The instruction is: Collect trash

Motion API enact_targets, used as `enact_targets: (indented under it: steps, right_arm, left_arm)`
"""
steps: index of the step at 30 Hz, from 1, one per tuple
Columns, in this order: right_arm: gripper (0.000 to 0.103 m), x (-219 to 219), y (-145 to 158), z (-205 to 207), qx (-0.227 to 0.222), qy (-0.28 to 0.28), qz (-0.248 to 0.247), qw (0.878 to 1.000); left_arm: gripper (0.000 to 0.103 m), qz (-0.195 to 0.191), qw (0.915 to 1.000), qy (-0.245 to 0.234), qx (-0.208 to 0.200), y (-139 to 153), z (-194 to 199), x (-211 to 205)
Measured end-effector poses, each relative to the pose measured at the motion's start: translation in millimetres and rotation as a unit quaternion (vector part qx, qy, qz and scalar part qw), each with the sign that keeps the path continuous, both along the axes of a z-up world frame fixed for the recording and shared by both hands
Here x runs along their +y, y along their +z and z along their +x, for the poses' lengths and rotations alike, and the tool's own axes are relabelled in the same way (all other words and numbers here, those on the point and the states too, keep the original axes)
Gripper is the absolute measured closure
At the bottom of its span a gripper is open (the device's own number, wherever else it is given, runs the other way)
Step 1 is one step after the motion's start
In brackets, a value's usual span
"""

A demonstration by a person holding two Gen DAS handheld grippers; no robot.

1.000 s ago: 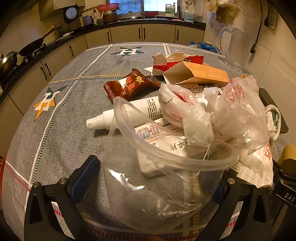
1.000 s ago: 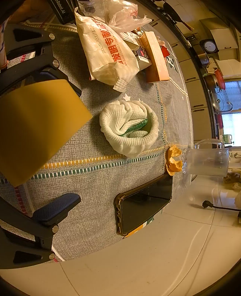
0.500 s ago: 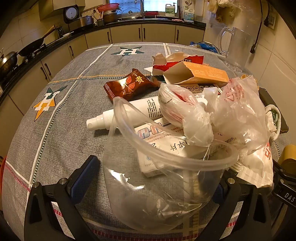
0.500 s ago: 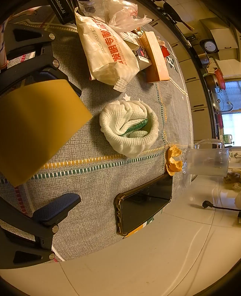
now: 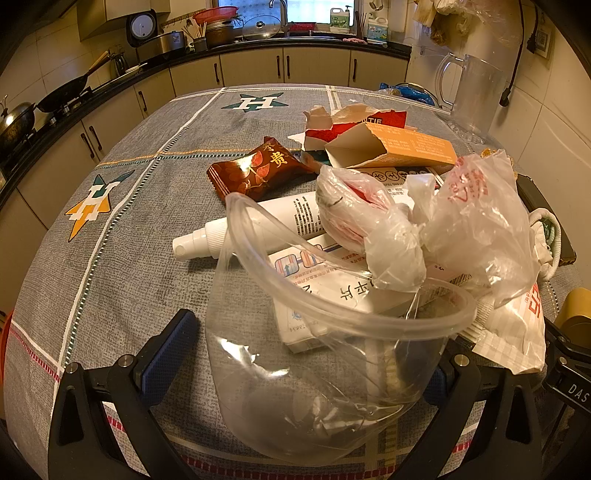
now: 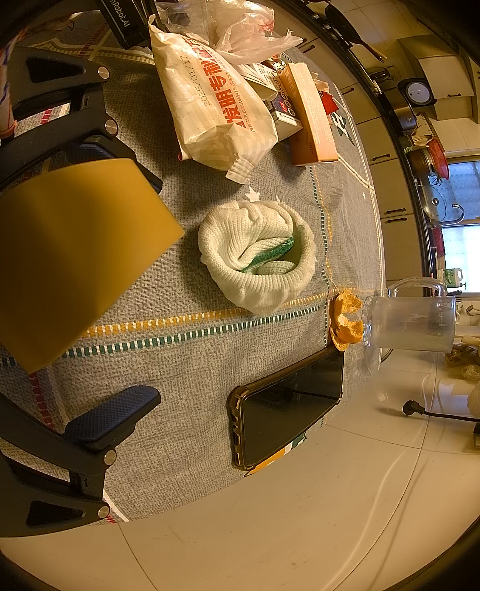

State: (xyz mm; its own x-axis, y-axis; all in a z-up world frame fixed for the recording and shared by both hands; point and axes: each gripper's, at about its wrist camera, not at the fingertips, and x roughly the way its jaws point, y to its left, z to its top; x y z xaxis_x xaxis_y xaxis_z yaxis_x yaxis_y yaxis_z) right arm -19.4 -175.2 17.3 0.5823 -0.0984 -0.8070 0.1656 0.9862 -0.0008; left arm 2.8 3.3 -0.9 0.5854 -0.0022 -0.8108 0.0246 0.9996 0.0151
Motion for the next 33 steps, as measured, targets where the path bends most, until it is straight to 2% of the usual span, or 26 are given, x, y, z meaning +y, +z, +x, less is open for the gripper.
enact_targets:
  steps: [19, 21, 23, 26, 29, 33]
  right_arm:
    - [0.0, 3.9, 1.6, -7.4, 0.014, -0.006, 0.003, 1.0]
    - [0.0, 3.8, 2.3, -9.2, 0.017, -0.005, 0.003, 1.0]
    - [0.0, 3.1, 3.8, -12.9, 0.026, -0.005, 0.005, 1.0]
    - [0.0, 1.7, 8.6, -24.0, 0.031, -0.01, 0.023, 0.999]
    - [0.0, 4.5, 17.0, -38.4, 0.018, -0.018, 0.022, 0.999]
    - [0.0, 13.5, 35.5, -62.7, -0.021, -0.03, 0.025, 0.999]
  left_arm:
    - [0.0, -0.001, 1.0, 0.002, 0.003, 1.1, -3.3, -0.2]
    - [0.0, -0.014, 0.9999, 0.001, 0.003, 5.6, -11.5, 1.1]
    - [0.0, -0.028, 0.9995, -0.006, -0.013, 15.9, -27.0, 5.5]
    - [0.0, -0.027, 0.9986, -0.011, -0.043, 35.6, -53.0, 14.2]
    - [0.0, -0.029, 0.9968, -0.002, -0.075, 54.2, -81.8, 30.3]
    - [0.0, -0.03, 0.994, 0.018, -0.104, 74.0, -109.1, 54.9]
